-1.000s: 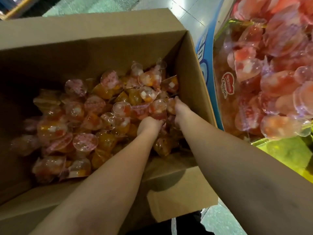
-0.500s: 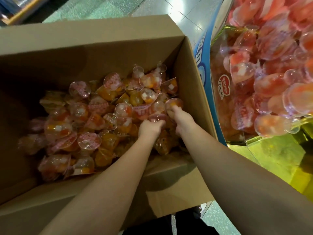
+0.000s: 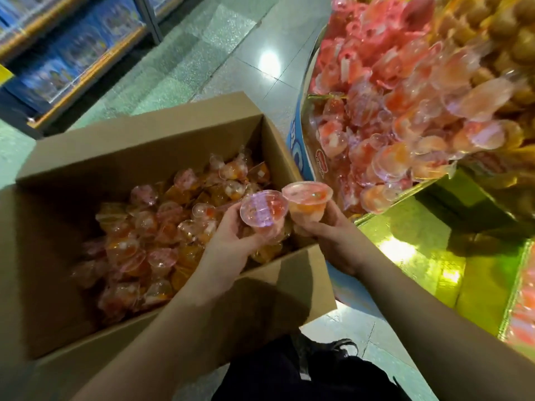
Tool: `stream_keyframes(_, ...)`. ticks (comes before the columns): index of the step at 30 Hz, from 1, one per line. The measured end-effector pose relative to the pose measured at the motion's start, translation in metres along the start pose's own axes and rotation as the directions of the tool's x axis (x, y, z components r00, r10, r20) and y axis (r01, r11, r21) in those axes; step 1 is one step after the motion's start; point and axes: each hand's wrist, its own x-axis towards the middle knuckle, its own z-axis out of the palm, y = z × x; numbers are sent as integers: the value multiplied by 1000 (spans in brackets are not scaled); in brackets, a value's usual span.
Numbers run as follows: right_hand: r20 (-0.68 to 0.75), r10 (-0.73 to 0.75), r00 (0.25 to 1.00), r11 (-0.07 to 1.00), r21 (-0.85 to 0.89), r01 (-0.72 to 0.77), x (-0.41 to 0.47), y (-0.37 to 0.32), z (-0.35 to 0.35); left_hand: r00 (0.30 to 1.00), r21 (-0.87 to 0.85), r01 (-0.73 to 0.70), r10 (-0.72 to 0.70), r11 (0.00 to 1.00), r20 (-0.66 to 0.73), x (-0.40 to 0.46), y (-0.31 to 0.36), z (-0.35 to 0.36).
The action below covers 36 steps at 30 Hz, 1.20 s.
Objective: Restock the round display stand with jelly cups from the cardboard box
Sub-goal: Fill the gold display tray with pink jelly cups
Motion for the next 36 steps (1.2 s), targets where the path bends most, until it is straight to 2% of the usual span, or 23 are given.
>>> stream_keyframes(2,-37,-58,998,998,-41,56,-29,-12,-10,997,50,-50,47,997,57,-13,16,21)
stream_keyframes(5,-110,-156,982,965,-228,128,-75,-33,-31,983,112,-130,113,985,147,-28,36,59)
stream_keyframes(11,-278,-268,923,897,-421,134,-171,-50,-96,916,200,-302,225,932,333,-37,48,145)
stream_keyframes(16,-380,-361,852,850,-509,133,-251,-34,-170,854,230,-360,221,904,471,-47,43,245)
stream_keyframes(23,-526,-312,791,907,-414,82,-348,13,-289,817,280,-354,150,892,557,-63,-5,408)
stream_keyframes(28,-597,-269,756,924,-381,28,-391,51,-366,816,331,-263,25,906,578,-66,-54,502)
stream_keyframes(33,-699,-247,671,931,-362,-35,-406,88,-422,855,401,-138,-95,905,509,-61,-94,565)
stream_keyframes(36,-756,-241,609,943,-331,-38,-393,100,-439,884,421,-91,-121,903,452,-50,-114,585)
